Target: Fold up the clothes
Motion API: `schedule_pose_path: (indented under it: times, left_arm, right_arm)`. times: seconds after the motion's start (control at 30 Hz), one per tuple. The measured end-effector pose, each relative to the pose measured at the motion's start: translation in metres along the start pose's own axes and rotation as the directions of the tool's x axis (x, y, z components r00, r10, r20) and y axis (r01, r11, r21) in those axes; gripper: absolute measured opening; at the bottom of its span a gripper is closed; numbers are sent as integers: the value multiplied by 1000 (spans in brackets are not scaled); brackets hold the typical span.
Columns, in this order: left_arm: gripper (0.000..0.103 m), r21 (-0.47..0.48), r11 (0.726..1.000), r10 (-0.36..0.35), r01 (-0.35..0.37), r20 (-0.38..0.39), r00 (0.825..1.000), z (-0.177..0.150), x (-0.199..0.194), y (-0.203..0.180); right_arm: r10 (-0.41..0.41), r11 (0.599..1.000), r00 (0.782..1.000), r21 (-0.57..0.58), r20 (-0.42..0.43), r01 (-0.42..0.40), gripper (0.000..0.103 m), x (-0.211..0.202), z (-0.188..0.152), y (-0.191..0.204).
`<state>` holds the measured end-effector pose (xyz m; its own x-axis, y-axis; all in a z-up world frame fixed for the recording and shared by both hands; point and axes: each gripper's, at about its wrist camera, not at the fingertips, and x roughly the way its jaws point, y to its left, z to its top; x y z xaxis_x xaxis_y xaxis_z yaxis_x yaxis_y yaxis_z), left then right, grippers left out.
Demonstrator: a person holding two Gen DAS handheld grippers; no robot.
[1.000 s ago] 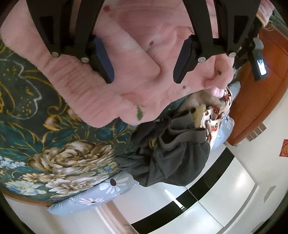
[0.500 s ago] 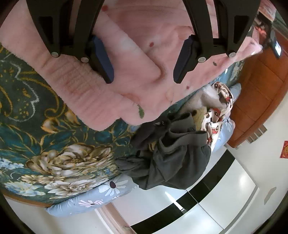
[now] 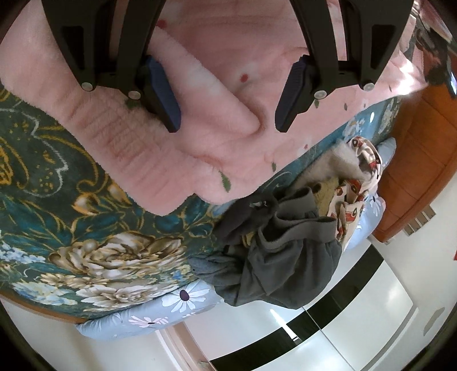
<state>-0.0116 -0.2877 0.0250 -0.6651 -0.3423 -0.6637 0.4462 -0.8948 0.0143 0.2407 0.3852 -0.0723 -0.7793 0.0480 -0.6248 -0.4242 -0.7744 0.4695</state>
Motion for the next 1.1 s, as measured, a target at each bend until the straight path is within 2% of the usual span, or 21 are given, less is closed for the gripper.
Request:
schedule_pose_path:
  times: [0.07, 0.13, 0.17, 0.2, 0.23, 0.3, 0.33, 0.37, 0.4, 0.43, 0.53, 0.6, 0.63, 0.67, 0.73, 0.77, 0.87, 0.9, 0.93, 1.0, 1.1]
  left_arm:
    - [8, 7, 1000, 6, -6, -52, 999, 1, 25, -13]
    - [8, -8, 1000, -17, 16, -88, 996, -4, 45, -17]
    - [13, -11, 1000, -30, 29, -104, 994, -7, 52, -18]
    - [22, -12, 999, -44, 43, -120, 992, -11, 58, -19]
    - [27, -14, 998, -57, 56, -137, 989, -15, 63, -19]
    - [44, -56, 989, -142, 134, -162, 977, -23, 69, -9]
    - [48, -91, 982, -178, 165, -162, 971, -27, 69, -1]
    - [58, -126, 975, -203, 184, -155, 967, -29, 68, 7]
    - [63, -192, 960, -230, 202, -137, 963, -34, 65, 24]
    - [64, -253, 945, -246, 209, -123, 961, -38, 64, 40]
    - [66, -394, 897, -286, 198, -180, 941, -55, 72, 74]
    - [66, -427, 880, -322, 208, -216, 922, -65, 78, 81]
    - [65, -422, 881, -328, 213, -222, 918, -71, 79, 80]
    - [64, -403, 890, -321, 215, -218, 922, -73, 78, 77]
    - [64, -357, 909, -308, 217, -222, 925, -74, 75, 64]
    - [64, -350, 910, -315, 224, -228, 921, -73, 75, 58]
    - [64, -341, 901, -361, 269, -244, 900, -73, 76, 34]
    - [64, -322, 908, -354, 267, -253, 900, -73, 76, 26]
    - [64, -298, 920, -333, 254, -257, 907, -73, 75, 19]
    - [59, -252, 941, -291, 227, -257, 922, -75, 74, 8]
    - [54, -225, 952, -262, 207, -250, 932, -77, 70, 1]
  right_arm:
    - [-8, 1000, 1000, -6, -1, 8, 70, 1, -1, 0]
    - [-14, 1000, 1000, -9, -4, 14, 70, 3, -1, 0]
    - [-17, 1000, 1000, -13, -6, 17, 70, 3, -1, 1]
    - [-18, 1000, 1000, -16, -6, 18, 70, 3, -1, 1]
    - [-20, 1000, 1000, -18, -7, 20, 70, 4, -2, 1]
    - [-26, 999, 1000, -21, -8, 26, 70, 5, -2, 1]
    - [-31, 999, 999, -25, -9, 31, 70, 5, -3, 1]
    - [-36, 999, 999, -30, -10, 35, 70, 6, -3, 2]
    - [-40, 999, 999, -36, -10, 40, 71, 6, -4, 3]
    - [-41, 998, 999, -39, -10, 40, 71, 6, -4, 3]
    - [-44, 998, 999, -41, -12, 44, 71, 7, -3, 3]
    - [-49, 998, 999, -39, -12, 49, 71, 3, -2, 5]
    - [-52, 998, 999, -36, -12, 51, 71, 0, -1, 6]
    - [-46, 999, 999, -28, -14, 45, 71, -2, -2, 8]
    - [-6, 999, 999, -41, -34, 4, 71, -11, 2, 14]
    - [13, 999, 999, -47, -43, -15, 71, -15, 3, 18]
    - [-40, 992, 999, -119, 19, 42, 71, -35, 19, 21]
    - [-65, 988, 997, -141, 42, 71, 71, -41, 26, 19]
    - [-91, 983, 995, -158, 30, 95, 71, -41, 35, 13]
    - [-134, 980, 990, -157, -47, 125, 71, -34, 51, -5]
    - [-133, 985, 983, -130, -126, 116, 71, -14, 67, -25]
